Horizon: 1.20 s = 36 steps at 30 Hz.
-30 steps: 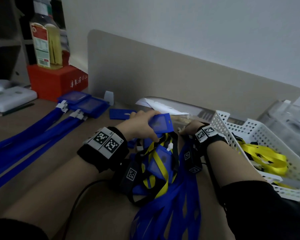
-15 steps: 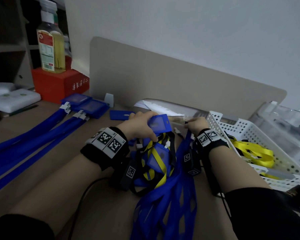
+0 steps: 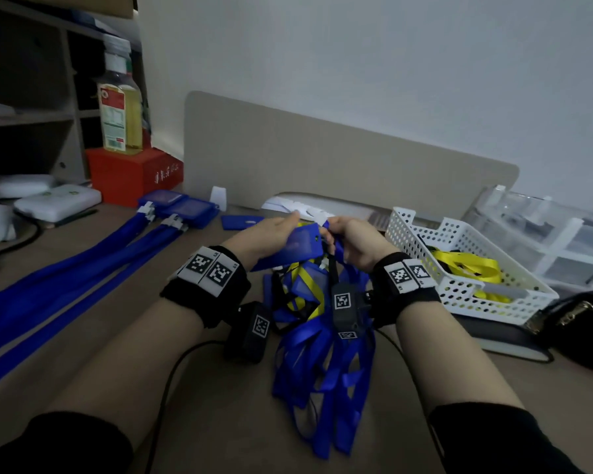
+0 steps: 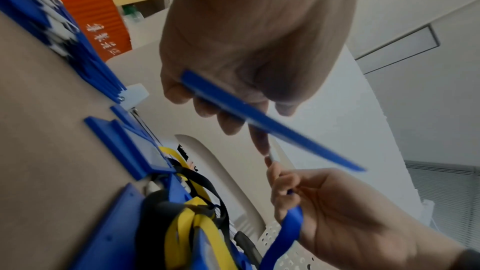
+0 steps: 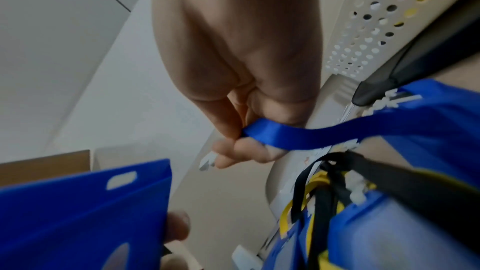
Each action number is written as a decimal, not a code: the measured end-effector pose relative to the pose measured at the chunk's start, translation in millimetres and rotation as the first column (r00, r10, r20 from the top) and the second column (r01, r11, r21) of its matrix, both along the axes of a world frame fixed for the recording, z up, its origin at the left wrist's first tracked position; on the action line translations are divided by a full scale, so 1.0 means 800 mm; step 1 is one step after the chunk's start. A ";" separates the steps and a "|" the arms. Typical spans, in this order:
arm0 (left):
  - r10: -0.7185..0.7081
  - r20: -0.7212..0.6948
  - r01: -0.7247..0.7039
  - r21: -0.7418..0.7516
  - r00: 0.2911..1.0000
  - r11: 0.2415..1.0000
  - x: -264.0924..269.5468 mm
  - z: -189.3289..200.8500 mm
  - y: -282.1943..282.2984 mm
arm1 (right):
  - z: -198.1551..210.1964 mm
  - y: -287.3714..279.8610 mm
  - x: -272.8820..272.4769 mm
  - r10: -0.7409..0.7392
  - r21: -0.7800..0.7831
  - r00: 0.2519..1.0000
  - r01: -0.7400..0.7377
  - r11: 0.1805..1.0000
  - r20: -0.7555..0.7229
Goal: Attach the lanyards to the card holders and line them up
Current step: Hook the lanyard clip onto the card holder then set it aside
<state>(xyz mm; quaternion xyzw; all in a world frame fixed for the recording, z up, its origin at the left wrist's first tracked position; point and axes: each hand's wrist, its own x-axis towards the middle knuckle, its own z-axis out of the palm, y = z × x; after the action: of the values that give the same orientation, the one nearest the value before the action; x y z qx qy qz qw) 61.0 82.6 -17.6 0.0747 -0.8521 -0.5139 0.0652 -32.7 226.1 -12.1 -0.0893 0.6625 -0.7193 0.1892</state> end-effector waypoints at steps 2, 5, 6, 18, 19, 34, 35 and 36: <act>0.074 -0.023 -0.072 0.067 0.997 0.995 0.004 0.000 -0.006 | -0.001 -0.003 0.015 0.068 -0.019 0.998 -0.069 0.997 -0.009; 0.144 -0.086 -0.134 0.114 0.986 0.984 0.010 -0.003 -0.010 | -0.004 -0.010 0.035 0.109 -0.093 0.993 -0.104 0.990 0.048; 0.145 -0.113 -0.130 0.127 0.983 0.983 0.010 -0.005 -0.010 | -0.005 -0.013 0.040 0.112 -0.110 0.992 -0.105 0.988 0.057; 0.178 -0.137 -0.130 0.301 0.975 0.945 0.010 -0.004 -0.014 | -0.024 -0.031 0.065 -0.013 -0.068 0.947 -0.010 0.998 -0.322; 0.183 -0.130 -0.135 0.311 0.974 0.941 0.011 -0.002 -0.014 | -0.026 -0.032 0.063 -0.007 -0.056 0.944 -0.012 0.998 -0.329; 0.169 -0.205 -0.124 0.217 0.964 0.968 0.009 -0.005 -0.014 | -0.027 -0.033 0.063 0.029 0.006 0.942 -0.029 1.000 -0.335; 0.161 -0.208 -0.121 0.192 0.965 0.974 0.007 -0.006 -0.015 | -0.026 -0.033 0.064 0.030 0.010 0.941 -0.028 1.000 -0.337; 0.147 -0.208 -0.114 0.159 0.967 0.981 0.006 -0.006 -0.015 | -0.027 -0.032 0.062 0.027 0.022 0.939 -0.021 1.000 -0.342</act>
<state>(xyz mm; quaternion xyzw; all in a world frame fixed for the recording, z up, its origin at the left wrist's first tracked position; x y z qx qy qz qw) 65.9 70.5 -22.6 0.0783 -0.7931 -0.5745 0.1866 17.3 200.4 -33.7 -0.2193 0.6905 -0.6845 0.0807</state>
